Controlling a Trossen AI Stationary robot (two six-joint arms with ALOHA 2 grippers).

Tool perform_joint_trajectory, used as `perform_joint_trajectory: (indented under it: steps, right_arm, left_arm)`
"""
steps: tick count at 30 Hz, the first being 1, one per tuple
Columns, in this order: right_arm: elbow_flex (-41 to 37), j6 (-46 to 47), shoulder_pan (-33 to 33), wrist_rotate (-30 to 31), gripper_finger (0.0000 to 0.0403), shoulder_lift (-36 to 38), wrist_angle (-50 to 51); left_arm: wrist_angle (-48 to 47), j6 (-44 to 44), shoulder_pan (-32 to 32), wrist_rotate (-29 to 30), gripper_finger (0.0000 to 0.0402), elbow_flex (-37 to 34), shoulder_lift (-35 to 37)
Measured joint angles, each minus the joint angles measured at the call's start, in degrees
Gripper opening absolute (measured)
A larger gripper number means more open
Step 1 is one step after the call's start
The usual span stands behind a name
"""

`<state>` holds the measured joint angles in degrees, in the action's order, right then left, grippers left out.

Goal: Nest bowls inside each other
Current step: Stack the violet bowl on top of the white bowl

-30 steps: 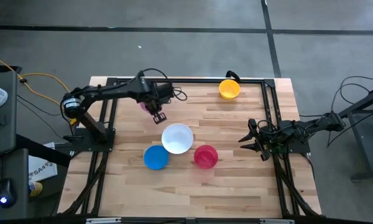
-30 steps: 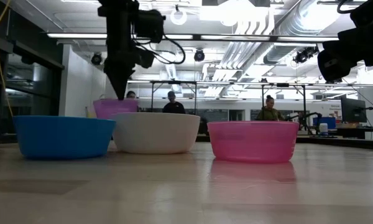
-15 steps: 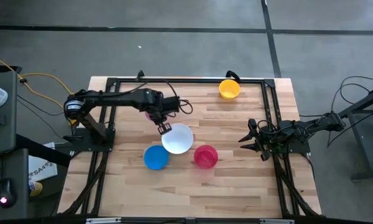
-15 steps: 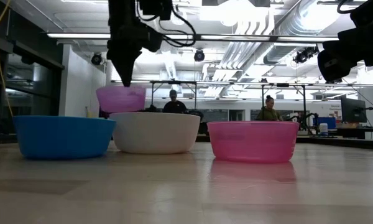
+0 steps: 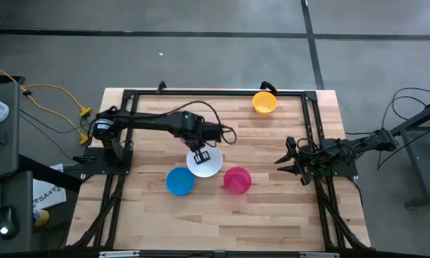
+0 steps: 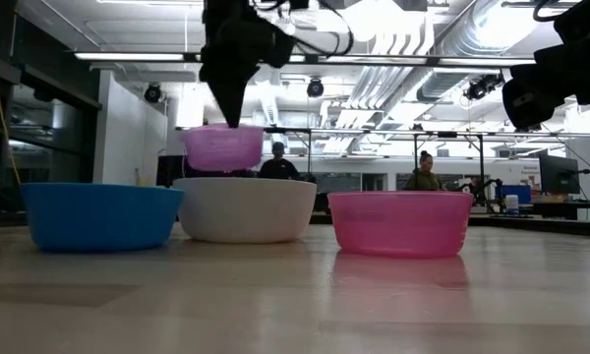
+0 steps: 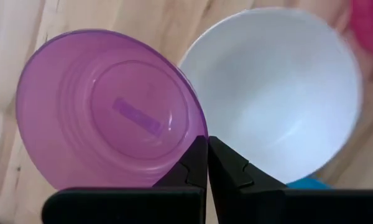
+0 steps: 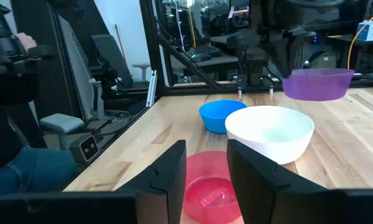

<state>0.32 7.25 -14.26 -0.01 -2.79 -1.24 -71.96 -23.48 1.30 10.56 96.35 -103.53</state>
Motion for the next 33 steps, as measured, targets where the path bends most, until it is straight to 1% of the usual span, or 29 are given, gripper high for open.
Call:
perform_joint_trajectory:
  steps: [6, 11, 18, 21, 33]
  right_arm:
    - [0.00, 0.00, 0.00, 0.00, 0.0110, 0.00, -0.06]
    - [0.00, 0.00, 0.00, 0.00, 0.0110, 0.00, -0.10]
    - [0.00, 0.00, 0.00, 0.00, 0.0110, 0.00, -0.12]
    - [0.00, 0.00, 0.00, 0.02, 0.0110, 0.00, -0.32]
    - [0.00, 0.00, 0.00, 0.02, 0.0110, 0.00, -0.30]
  left_arm:
    - [0.08, -4.12, -4.27, 1.05, 0.0000, 0.14, -0.04]
    - [3.12, -3.98, -6.74, 1.06, 0.0000, 0.22, -0.85]
    - [3.53, -4.19, -7.01, -1.28, 0.0000, 0.07, -3.17]
    - [5.14, -4.01, -7.01, -2.56, 0.0000, 0.25, -4.23]
    - [5.85, -4.01, -7.06, -3.62, 0.0000, 0.16, -5.15]
